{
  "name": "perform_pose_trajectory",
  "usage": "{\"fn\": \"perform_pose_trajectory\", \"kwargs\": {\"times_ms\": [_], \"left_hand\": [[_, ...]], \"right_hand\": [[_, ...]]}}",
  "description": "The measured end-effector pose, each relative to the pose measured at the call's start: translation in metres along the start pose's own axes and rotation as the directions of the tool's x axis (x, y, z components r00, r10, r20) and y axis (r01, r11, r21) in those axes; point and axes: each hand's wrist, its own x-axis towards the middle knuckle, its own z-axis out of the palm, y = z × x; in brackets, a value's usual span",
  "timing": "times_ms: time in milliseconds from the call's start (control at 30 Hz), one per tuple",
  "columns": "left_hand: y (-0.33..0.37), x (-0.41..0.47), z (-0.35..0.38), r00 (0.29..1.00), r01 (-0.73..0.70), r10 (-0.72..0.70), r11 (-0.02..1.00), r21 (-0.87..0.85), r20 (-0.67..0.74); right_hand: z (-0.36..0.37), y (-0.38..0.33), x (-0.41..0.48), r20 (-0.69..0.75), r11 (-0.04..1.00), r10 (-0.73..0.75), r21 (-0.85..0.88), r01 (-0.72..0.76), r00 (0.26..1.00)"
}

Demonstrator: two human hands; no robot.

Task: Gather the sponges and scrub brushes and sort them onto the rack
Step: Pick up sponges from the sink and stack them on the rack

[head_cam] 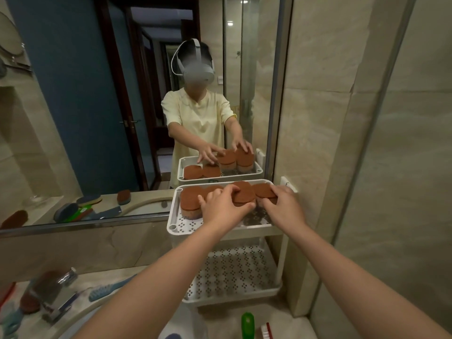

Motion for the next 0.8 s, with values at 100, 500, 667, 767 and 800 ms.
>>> {"fn": "perform_pose_trajectory", "kwargs": {"times_ms": [100, 500, 667, 767, 800], "left_hand": [[0.0, 0.014, 0.007, 1.0, 0.006, -0.006, 0.999, 0.031, 0.001], [-0.009, 0.031, 0.024, 0.999, -0.041, 0.042, 0.998, 0.057, -0.02], [-0.009, 0.028, 0.022, 0.996, -0.088, 0.088, 0.994, 0.062, 0.0], [-0.009, 0.025, 0.019, 0.995, -0.102, 0.101, 0.994, 0.031, 0.028], [-0.009, 0.025, 0.018, 0.994, -0.101, 0.1, 0.995, 0.02, 0.035]], "right_hand": [[0.007, 0.0, 0.011, 0.012, 0.994, -0.026, -0.103, 0.027, 1.0], [0.018, 0.003, 0.021, 0.043, 0.946, -0.06, -0.317, 0.071, 0.997], [0.018, 0.004, 0.02, 0.057, 0.929, -0.077, -0.358, 0.092, 0.995], [0.017, 0.002, 0.017, 0.049, 0.937, -0.079, -0.338, 0.091, 0.996], [0.016, 0.001, 0.017, 0.057, 0.938, -0.082, -0.333, 0.097, 0.995]]}}
